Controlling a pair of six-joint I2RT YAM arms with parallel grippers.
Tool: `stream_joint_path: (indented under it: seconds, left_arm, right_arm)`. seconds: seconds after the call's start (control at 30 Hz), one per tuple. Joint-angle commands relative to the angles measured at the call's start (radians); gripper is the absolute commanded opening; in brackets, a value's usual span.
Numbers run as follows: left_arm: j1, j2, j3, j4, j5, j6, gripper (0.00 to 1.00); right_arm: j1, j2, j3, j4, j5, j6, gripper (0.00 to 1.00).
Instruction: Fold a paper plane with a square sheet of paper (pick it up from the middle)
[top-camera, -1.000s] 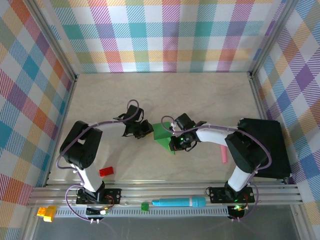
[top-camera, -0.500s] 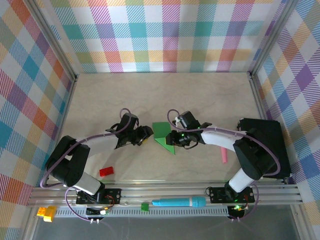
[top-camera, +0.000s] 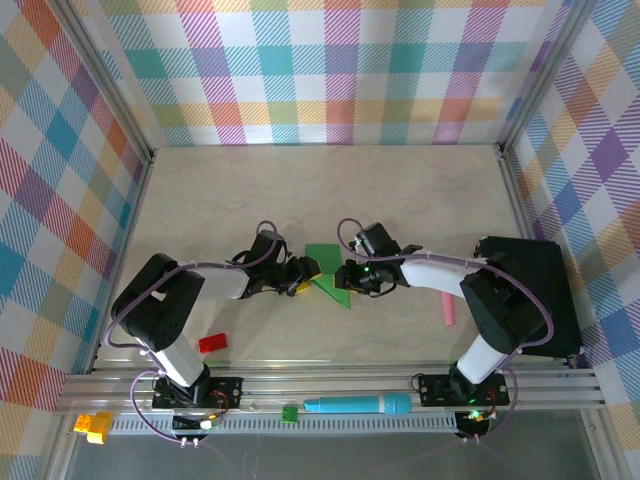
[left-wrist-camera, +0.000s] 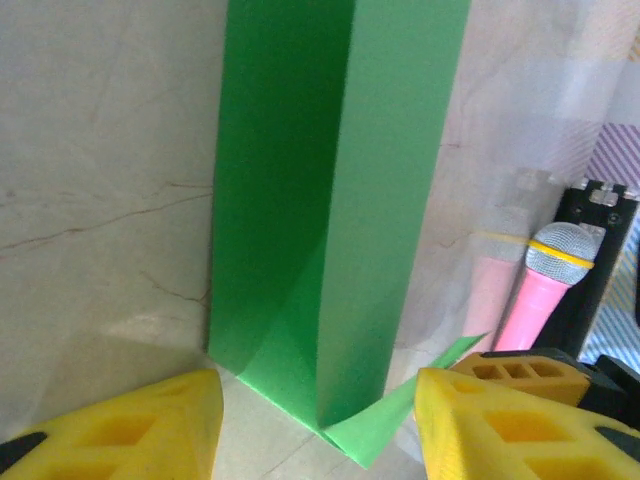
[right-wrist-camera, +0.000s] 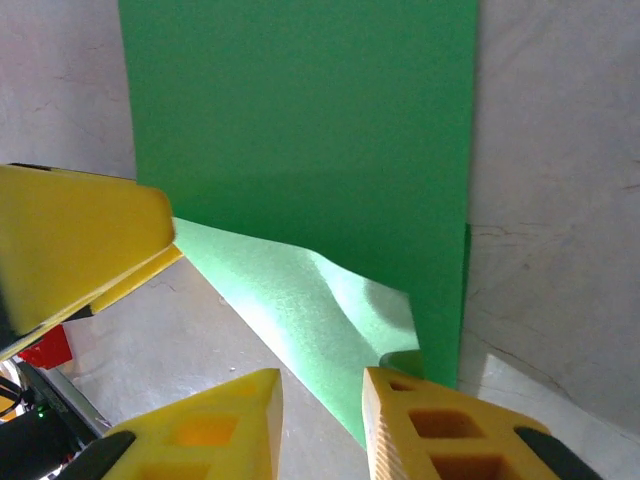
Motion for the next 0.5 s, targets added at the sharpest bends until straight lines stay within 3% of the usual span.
stream_joint_path:
  seconds: [0.0,0.47]
  left_arm:
    - [-0.004,0.022,0.0,0.083,0.075,0.04,0.52]
    - [0.023,0.076,0.028,0.1,0.186,0.203,0.42]
  right_arm:
    - [-0.007,-0.012,-0.008,0.012,0.005,0.004,0.24]
    - [-0.019,0.014,-0.002,-0.006,0.014,-0.008,0.18]
